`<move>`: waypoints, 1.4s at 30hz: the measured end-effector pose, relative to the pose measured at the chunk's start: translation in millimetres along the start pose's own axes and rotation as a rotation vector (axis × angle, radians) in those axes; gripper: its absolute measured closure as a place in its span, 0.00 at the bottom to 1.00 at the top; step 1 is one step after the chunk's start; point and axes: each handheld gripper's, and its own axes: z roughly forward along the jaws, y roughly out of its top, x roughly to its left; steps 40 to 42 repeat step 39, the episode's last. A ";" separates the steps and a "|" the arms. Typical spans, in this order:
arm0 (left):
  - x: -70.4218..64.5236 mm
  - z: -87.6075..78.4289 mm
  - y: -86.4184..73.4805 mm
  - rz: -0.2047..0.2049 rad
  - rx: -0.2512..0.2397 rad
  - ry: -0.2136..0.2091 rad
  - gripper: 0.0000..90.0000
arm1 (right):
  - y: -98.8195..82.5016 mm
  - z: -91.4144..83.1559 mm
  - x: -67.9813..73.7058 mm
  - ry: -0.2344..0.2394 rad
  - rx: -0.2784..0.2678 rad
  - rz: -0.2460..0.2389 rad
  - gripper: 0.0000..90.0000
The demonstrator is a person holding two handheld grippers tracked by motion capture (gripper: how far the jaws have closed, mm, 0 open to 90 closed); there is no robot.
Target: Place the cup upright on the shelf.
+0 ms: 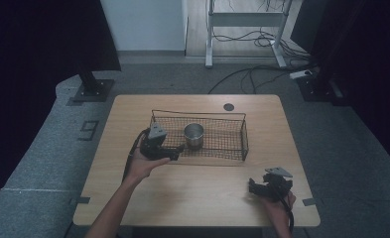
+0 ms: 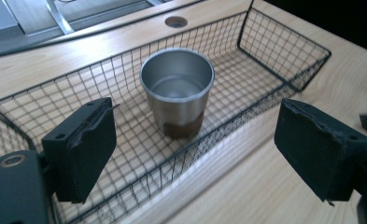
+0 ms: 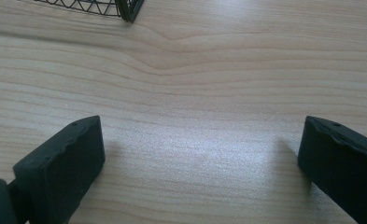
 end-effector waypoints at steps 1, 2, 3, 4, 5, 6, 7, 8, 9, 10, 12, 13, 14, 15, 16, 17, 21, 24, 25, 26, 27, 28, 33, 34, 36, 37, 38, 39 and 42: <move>-0.9 -2.6 -3.7 0.000 0.001 0.001 0.15 | 0.0 0.0 0.0 0.000 -0.001 0.000 0.01; -1.9 -4.8 -7.7 -0.002 -0.001 0.003 0.15 | -0.1 0.0 -0.1 0.000 0.000 -0.002 0.01; -2.7 -6.9 -11.9 0.001 0.002 0.004 0.15 | -0.1 0.0 -0.1 0.000 0.000 -0.002 0.01; -3.7 -8.2 -16.3 -0.001 0.006 0.001 0.15 | -0.1 0.0 -0.1 0.000 0.000 -0.002 0.01; -4.3 -9.9 -21.0 -0.006 0.011 -0.005 0.15 | -0.1 0.0 -0.1 0.000 0.000 -0.002 0.01; -4.8 -11.8 -26.9 -0.017 0.013 -0.016 0.15 | 0.0 0.0 -0.1 0.000 0.000 -0.002 0.01; -5.6 -12.9 -31.8 -0.023 0.015 -0.023 0.15 | 0.0 0.0 -0.1 0.000 0.000 -0.001 0.01; -5.9 -13.5 -34.1 -0.024 0.015 -0.023 0.16 | -0.1 0.0 -0.1 0.000 0.000 -0.001 0.01; -6.8 -14.7 -39.8 -0.028 0.020 -0.024 0.16 | -0.1 0.0 -0.1 0.001 0.000 -0.002 0.01; -7.4 -15.6 -44.3 -0.026 0.022 -0.024 0.16 | -0.1 0.0 -0.1 0.000 0.000 -0.001 0.01; -8.4 -17.3 -53.6 -0.039 0.023 -0.026 0.16 | -0.1 0.0 -0.1 0.000 0.000 -0.001 0.01; -9.0 -18.0 -58.3 -0.041 0.027 -0.025 0.16 | -0.1 -0.1 -0.1 0.000 0.000 -0.002 0.01; -10.5 -18.7 -64.4 -0.044 0.029 -0.021 0.16 | -0.1 0.0 -0.1 0.000 0.000 -0.002 0.01; -11.4 -19.0 -68.0 -0.045 0.031 -0.020 0.16 | -0.1 0.0 -0.1 0.000 0.000 -0.001 0.01; -12.3 -19.2 -72.7 -0.048 0.035 -0.020 0.16 | -0.1 0.0 -0.1 0.000 0.000 -0.002 0.01; -12.8 -19.4 -77.4 -0.051 0.038 -0.022 0.16 | -0.1 0.0 -0.1 0.000 0.000 -0.002 0.01; -12.5 -20.1 -95.7 -0.077 0.050 -0.033 0.16 | -0.1 0.0 -0.1 0.000 -0.001 -0.002 0.01; -12.4 -18.5 -106.8 -0.087 0.065 -0.031 0.16 | -0.1 0.0 -0.1 0.001 0.000 -0.002 0.01; -12.9 -17.5 -111.2 -0.089 0.070 -0.030 0.16 | -0.1 0.0 0.0 0.000 0.000 -0.001 0.01; -13.3 -16.1 -114.0 -0.089 0.079 -0.028 0.16 | -0.1 0.0 0.0 0.000 -0.001 -0.001 0.01; -13.7 -14.7 -115.9 -0.083 0.092 -0.026 0.16 | -0.1 0.0 0.0 0.000 -0.001 -0.001 0.01; -13.5 -14.1 -117.7 -0.076 0.101 -0.019 0.16 | -0.1 0.0 -0.1 0.000 0.000 -0.001 0.01; -9.3 -11.6 -124.7 -0.096 0.105 -0.011 0.16 | -0.1 0.0 -0.1 0.000 0.000 -0.002 0.01; -8.7 -11.3 -125.0 -0.097 0.105 -0.011 0.16 | -0.1 0.0 -0.1 0.000 0.000 -0.001 0.01; -8.0 -11.5 -124.5 -0.102 0.098 -0.014 0.16 | -0.1 0.0 -0.1 0.000 0.000 -0.001 0.01; -8.0 -11.8 -124.0 -0.106 0.092 -0.015 0.16 | -0.1 0.0 -0.1 0.000 0.000 -0.002 0.01; -8.0 -12.3 -123.3 -0.107 0.088 -0.016 0.16 | -0.1 0.0 -0.1 0.000 0.000 -0.002 0.01; -7.9 -12.7 -122.8 -0.106 0.085 -0.017 0.16 | 0.0 0.0 -0.1 0.000 0.000 -0.002 0.01; -7.9 -12.7 -122.8 -0.106 0.085 -0.017 0.16 | 0.0 0.0 -0.1 0.000 0.000 -0.002 0.01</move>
